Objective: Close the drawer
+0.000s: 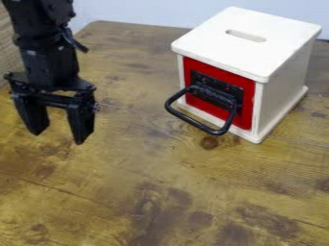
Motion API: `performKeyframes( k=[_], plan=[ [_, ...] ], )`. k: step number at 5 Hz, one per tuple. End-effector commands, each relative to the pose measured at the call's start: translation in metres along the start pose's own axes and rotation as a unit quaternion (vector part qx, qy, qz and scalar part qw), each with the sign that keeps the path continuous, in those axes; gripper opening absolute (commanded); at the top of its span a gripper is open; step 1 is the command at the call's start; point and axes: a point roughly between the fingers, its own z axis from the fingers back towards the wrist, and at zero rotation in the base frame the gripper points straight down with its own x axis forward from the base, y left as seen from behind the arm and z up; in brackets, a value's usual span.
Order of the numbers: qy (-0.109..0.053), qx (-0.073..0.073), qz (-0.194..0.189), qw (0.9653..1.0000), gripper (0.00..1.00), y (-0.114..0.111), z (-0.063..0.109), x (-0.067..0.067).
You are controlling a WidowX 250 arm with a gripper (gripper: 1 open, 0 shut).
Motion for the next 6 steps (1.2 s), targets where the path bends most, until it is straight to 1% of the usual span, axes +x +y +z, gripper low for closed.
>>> performKeyframes(
  k=[1, 2, 4, 5, 6],
  plan=[
    [-0.03, 0.003, -0.02, 0.9994, 1.0, -0.008, 0.02, -0.001],
    [-0.027, 0.0, -0.031, 0.9991, 1.0, -0.011, 0.021, -0.008],
    [-0.032, -0.004, 0.007, 0.9995, 1.0, -0.005, 0.025, 0.004],
    [-0.032, -0.002, 0.02, 0.9993, 1.0, -0.002, 0.02, 0.007],
    [-0.03, 0.001, 0.015, 0.9994, 1.0, 0.003, 0.022, 0.002]
  ],
)
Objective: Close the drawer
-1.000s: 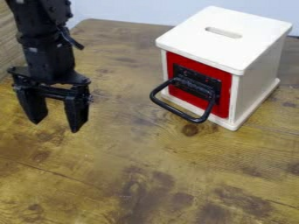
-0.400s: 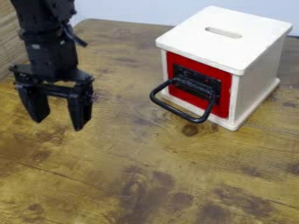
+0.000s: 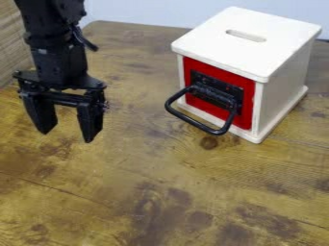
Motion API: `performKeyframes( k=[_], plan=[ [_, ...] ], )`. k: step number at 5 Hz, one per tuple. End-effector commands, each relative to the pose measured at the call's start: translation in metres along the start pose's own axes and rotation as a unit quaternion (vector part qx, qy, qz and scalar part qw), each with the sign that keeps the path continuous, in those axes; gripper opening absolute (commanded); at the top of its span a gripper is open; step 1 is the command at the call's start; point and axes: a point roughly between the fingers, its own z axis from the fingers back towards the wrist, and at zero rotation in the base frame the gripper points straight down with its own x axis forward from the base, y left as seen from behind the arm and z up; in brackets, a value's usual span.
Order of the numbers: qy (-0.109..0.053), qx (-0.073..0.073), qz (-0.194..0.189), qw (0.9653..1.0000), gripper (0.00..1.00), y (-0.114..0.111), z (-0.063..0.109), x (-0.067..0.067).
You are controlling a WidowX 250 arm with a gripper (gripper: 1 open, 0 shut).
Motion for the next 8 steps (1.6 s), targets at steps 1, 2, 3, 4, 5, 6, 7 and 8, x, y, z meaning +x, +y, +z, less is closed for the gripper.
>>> performKeyframes(
  k=[1, 2, 3, 4, 5, 6, 7, 8],
  plan=[
    [-0.027, 0.003, 0.005, 0.9996, 1.0, 0.013, 0.021, -0.006],
    [-0.024, 0.006, 0.007, 0.9997, 1.0, 0.015, 0.018, -0.003],
    [-0.021, 0.01, -0.018, 0.9996, 1.0, 0.009, 0.016, 0.001],
    [-0.017, 0.014, -0.041, 0.9989, 1.0, 0.003, 0.013, 0.003],
    [-0.014, 0.016, -0.06, 0.998, 1.0, -0.002, 0.012, 0.005],
    [-0.012, 0.014, -0.028, 0.9994, 1.0, -0.004, 0.013, 0.008],
    [-0.011, 0.013, -0.005, 0.9998, 1.0, -0.002, 0.013, 0.008],
    [-0.011, 0.011, 0.007, 0.9998, 1.0, 0.007, 0.0, 0.006]
  ],
)
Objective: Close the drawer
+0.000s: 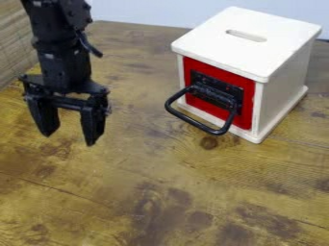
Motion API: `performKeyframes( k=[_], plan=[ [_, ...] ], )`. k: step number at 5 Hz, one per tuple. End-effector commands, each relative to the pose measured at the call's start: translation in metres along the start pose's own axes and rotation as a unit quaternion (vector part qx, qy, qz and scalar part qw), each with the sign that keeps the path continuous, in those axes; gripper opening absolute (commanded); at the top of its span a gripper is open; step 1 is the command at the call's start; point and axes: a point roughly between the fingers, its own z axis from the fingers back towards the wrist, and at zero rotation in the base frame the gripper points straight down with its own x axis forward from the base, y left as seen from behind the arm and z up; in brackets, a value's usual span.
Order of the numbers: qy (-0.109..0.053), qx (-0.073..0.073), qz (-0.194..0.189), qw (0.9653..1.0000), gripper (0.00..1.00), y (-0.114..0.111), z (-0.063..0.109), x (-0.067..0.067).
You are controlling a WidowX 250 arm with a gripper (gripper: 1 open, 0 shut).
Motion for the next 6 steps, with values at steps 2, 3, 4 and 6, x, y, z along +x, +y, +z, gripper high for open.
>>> performKeyframes(
  k=[2, 3, 4, 6],
  plan=[
    [-0.032, 0.0, 0.005, 0.9995, 1.0, 0.016, 0.006, 0.004],
    [-0.035, 0.006, -0.015, 0.9992, 1.0, 0.005, 0.013, 0.006],
    [-0.039, 0.012, -0.037, 0.9985, 0.0, -0.008, 0.02, 0.007],
    [-0.039, 0.002, 0.016, 0.9991, 1.0, 0.002, 0.012, -0.012]
  ],
)
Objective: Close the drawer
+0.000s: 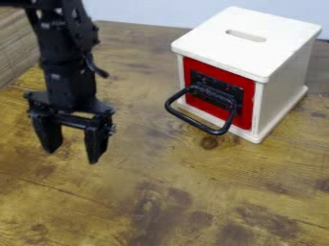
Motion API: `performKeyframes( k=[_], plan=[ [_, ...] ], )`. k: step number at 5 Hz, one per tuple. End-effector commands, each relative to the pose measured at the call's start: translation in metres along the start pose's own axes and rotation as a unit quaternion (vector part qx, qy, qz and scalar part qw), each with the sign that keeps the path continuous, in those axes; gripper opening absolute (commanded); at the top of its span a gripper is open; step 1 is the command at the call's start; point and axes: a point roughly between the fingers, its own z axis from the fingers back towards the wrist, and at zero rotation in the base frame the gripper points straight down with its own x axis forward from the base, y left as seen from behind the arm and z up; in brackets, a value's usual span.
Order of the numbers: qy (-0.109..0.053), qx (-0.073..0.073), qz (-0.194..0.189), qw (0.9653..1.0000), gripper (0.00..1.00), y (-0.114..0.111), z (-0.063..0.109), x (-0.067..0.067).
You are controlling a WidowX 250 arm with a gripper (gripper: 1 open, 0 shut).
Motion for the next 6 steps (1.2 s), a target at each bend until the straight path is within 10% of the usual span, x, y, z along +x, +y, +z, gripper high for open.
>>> performKeyframes(
  k=[1, 3, 6],
  plan=[
    [-0.045, -0.004, 0.015, 0.9989, 1.0, 0.022, 0.014, 0.003],
    [-0.053, 0.002, -0.007, 0.9986, 1.0, 0.03, 0.005, 0.005],
    [-0.053, 0.017, -0.009, 0.9984, 1.0, 0.008, 0.056, 0.026]
  ],
)
